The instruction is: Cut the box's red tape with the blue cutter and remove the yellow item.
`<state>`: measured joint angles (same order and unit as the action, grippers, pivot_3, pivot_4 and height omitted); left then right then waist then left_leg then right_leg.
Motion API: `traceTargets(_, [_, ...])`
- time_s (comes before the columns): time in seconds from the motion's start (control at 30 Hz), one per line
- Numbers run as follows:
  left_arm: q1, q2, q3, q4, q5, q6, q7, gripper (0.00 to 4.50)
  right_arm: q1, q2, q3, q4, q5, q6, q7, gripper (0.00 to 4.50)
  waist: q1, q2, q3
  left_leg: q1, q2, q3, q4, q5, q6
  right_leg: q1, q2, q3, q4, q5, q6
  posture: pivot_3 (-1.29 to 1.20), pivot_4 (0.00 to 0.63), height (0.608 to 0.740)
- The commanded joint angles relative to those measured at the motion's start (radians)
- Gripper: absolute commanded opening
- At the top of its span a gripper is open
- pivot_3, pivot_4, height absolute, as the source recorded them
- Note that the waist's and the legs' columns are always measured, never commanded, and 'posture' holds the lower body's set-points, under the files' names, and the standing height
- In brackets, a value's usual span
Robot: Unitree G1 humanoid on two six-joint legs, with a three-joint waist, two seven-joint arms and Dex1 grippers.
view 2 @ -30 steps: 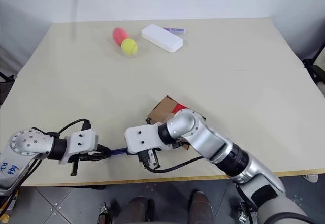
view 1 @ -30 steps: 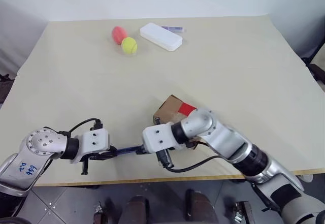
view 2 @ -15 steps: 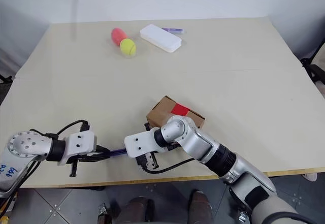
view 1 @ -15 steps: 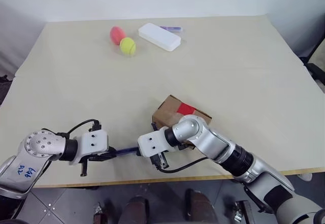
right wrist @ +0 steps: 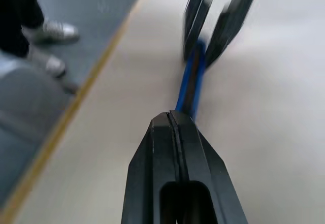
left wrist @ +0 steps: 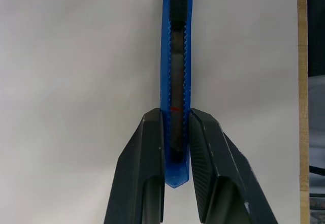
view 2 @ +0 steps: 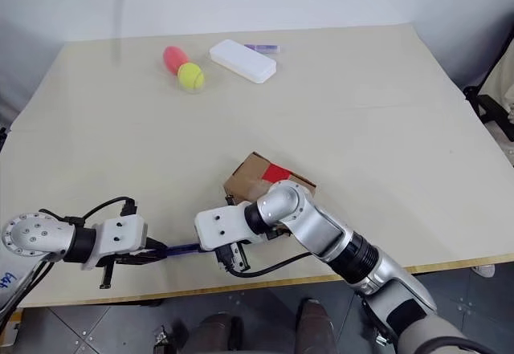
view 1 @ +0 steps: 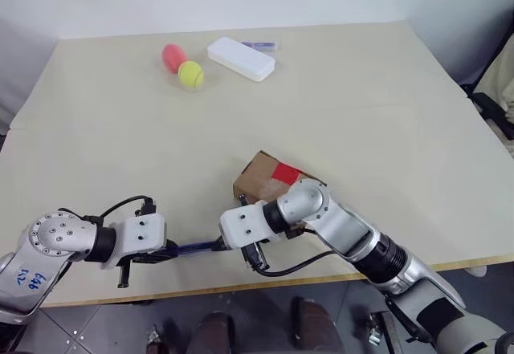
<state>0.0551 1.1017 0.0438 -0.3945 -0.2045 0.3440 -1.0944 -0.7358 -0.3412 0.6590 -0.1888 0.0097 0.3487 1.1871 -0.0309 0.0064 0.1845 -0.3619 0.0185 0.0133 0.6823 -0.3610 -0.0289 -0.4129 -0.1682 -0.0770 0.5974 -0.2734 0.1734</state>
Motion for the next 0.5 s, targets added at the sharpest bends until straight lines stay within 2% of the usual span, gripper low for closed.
traceTargets(0.03, [0.030,-0.004,-0.059,0.000,0.010,0.016,-0.029,0.37,-0.003,-0.010,0.013,0.017,-0.023,-0.040,0.007,0.01,0.001,0.000,0.000,0.000,0.000,0.000,0.000,0.000,0.000,0.000,0.000,0.000,0.000,0.000,0.000,0.00,0.150,0.740])
traceTargets(0.5, [0.011,-0.013,-0.070,-0.015,0.004,0.042,-0.026,0.37,-0.001,0.052,0.045,0.165,-0.090,-0.122,-0.026,0.01,0.001,0.000,0.000,0.002,0.000,0.001,0.000,0.000,0.000,0.001,0.000,0.000,0.002,0.000,0.000,0.00,0.150,0.740])
